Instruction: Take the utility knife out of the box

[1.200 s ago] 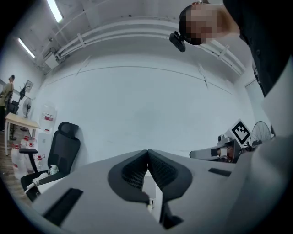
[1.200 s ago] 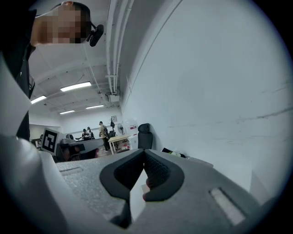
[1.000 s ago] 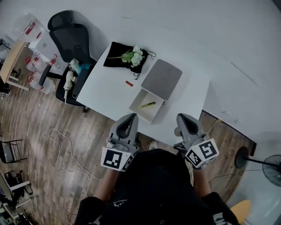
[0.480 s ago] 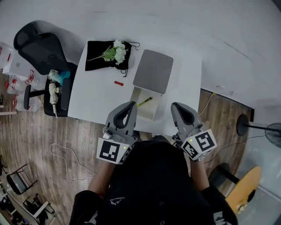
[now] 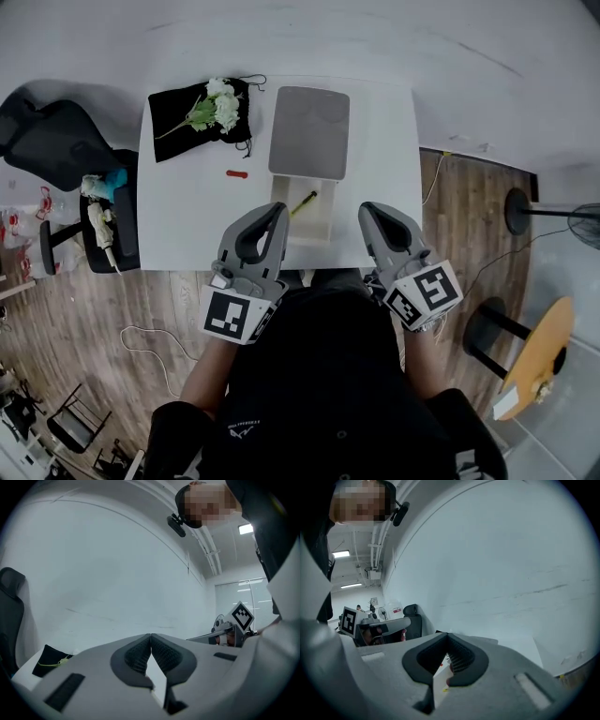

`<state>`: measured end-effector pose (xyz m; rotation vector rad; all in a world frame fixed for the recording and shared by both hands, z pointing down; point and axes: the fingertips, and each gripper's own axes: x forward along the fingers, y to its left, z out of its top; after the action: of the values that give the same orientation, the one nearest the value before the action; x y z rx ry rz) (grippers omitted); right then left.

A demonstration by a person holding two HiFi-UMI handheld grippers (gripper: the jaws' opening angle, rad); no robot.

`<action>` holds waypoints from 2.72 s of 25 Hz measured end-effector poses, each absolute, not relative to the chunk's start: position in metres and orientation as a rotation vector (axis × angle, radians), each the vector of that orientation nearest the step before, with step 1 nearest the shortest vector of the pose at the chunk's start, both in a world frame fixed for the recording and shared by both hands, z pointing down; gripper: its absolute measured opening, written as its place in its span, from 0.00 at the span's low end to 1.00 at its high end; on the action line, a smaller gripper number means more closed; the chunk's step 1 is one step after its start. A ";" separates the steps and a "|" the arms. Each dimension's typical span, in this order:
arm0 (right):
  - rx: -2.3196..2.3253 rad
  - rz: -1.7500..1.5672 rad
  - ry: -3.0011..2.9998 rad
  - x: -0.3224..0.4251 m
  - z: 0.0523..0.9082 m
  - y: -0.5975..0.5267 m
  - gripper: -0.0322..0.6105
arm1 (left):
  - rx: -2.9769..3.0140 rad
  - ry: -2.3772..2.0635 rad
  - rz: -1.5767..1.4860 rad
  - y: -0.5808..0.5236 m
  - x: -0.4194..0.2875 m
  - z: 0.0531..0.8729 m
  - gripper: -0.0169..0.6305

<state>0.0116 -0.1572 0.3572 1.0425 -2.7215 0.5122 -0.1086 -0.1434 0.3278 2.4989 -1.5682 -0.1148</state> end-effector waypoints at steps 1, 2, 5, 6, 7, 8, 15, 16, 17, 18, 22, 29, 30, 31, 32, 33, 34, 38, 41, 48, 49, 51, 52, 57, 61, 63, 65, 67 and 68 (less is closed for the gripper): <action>1.043 0.511 -2.712 0.011 0.359 -0.156 0.05 | 2.500 -1.559 -0.119 -0.144 -0.109 0.329 0.03; 1.041 0.508 -2.703 0.011 0.362 -0.156 0.05 | 2.501 -1.552 -0.121 -0.145 -0.109 0.330 0.04; 1.033 0.487 -2.684 0.009 0.367 -0.159 0.05 | 2.492 -1.537 -0.114 -0.149 -0.111 0.338 0.04; 1.032 0.481 -2.679 0.009 0.369 -0.160 0.05 | 2.489 -1.530 -0.109 -0.149 -0.111 0.341 0.04; 1.032 0.478 -2.673 0.009 0.371 -0.160 0.05 | 2.488 -1.521 -0.103 -0.149 -0.111 0.345 0.04; 1.030 0.477 -2.667 0.008 0.374 -0.161 0.05 | 2.488 -1.511 -0.096 -0.148 -0.110 0.348 0.04; 0.903 0.483 -2.625 -0.009 0.400 -0.164 0.05 | 2.465 -1.504 -0.077 -0.149 -0.108 0.362 0.04; 0.881 0.484 -2.619 -0.012 0.405 -0.165 0.05 | 2.458 -1.512 -0.078 -0.149 -0.109 0.362 0.04; 0.867 0.490 -2.612 -0.015 0.411 -0.166 0.05 | 2.450 -1.524 -0.081 -0.150 -0.110 0.363 0.03; 0.859 0.501 -2.604 -0.017 0.416 -0.167 0.05 | 2.441 -1.537 -0.086 -0.151 -0.112 0.363 0.04; 0.797 0.529 -2.569 -0.027 0.439 -0.169 0.05 | 2.407 -1.585 -0.106 -0.151 -0.118 0.364 0.04; 0.581 0.415 -2.478 -0.049 0.479 -0.173 0.05 | 2.318 -1.643 -0.133 -0.152 -0.125 0.371 0.04; 0.553 0.404 -2.467 -0.051 0.484 -0.173 0.05 | 2.311 -1.657 -0.133 -0.152 -0.126 0.371 0.04; 0.525 0.393 -2.454 -0.053 0.489 -0.173 0.05 | 2.303 -1.671 -0.134 -0.151 -0.128 0.371 0.03; 0.496 0.379 -2.441 -0.054 0.494 -0.172 0.05 | 2.294 -1.684 -0.135 -0.151 -0.129 0.371 0.04; 0.467 0.359 -2.426 -0.057 0.499 -0.172 0.05 | 2.283 -1.696 -0.136 -0.151 -0.131 0.372 0.04; 0.436 0.334 -2.412 -0.059 0.504 -0.172 0.05 | 2.271 -1.709 -0.137 -0.150 -0.133 0.373 0.04; 0.297 0.220 -2.354 -0.075 0.521 -0.167 0.05 | 2.221 -1.755 -0.136 -0.149 -0.142 0.379 0.04; 0.186 0.122 -2.316 -0.084 0.530 -0.160 0.06 | 2.194 -1.782 -0.127 -0.149 -0.146 0.382 0.04; -0.120 -0.115 -2.152 -0.092 0.573 -0.142 0.06 | 2.141 -1.852 -0.120 -0.151 -0.156 0.383 0.04; -0.157 -0.147 -2.123 -0.091 0.580 -0.141 0.06 | 2.132 -1.862 -0.119 -0.151 -0.157 0.384 0.04; -0.220 -0.218 -2.066 -0.088 0.594 -0.140 0.06 | 2.111 -1.879 -0.117 -0.150 -0.160 0.386 0.04; -0.250 -0.257 -2.033 -0.085 0.601 -0.140 0.06 | 2.100 -1.887 -0.114 -0.149 -0.161 0.387 0.04; -0.406 -0.381 -1.875 -0.073 0.634 -0.135 0.08 | 2.046 -1.924 -0.104 -0.146 -0.168 0.394 0.04; -0.468 -0.461 -1.800 -0.070 0.653 -0.134 0.09 | 2.015 -1.945 -0.102 -0.144 -0.172 0.398 0.04; -0.481 -0.472 -1.776 -0.069 0.661 -0.134 0.09 | 2.000 -1.956 -0.104 -0.142 -0.174 0.400 0.04; -0.487 -0.476 -1.755 -0.070 0.668 -0.135 0.10 | 1.982 -1.967 -0.107 -0.140 -0.176 0.401 0.04; -0.485 -0.495 -1.741 -0.072 0.673 -0.137 0.11 | 1.965 -1.977 -0.111 -0.139 -0.179 0.403 0.04; -0.486 -0.503 -1.736 -0.073 0.675 -0.138 0.12 | 1.958 -1.982 -0.113 -0.139 -0.181 0.404 0.04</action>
<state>-0.0729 -0.1379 0.6746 -0.4860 -1.7357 -0.5028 -0.1806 -0.1385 0.4045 1.9579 -1.9823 -0.1127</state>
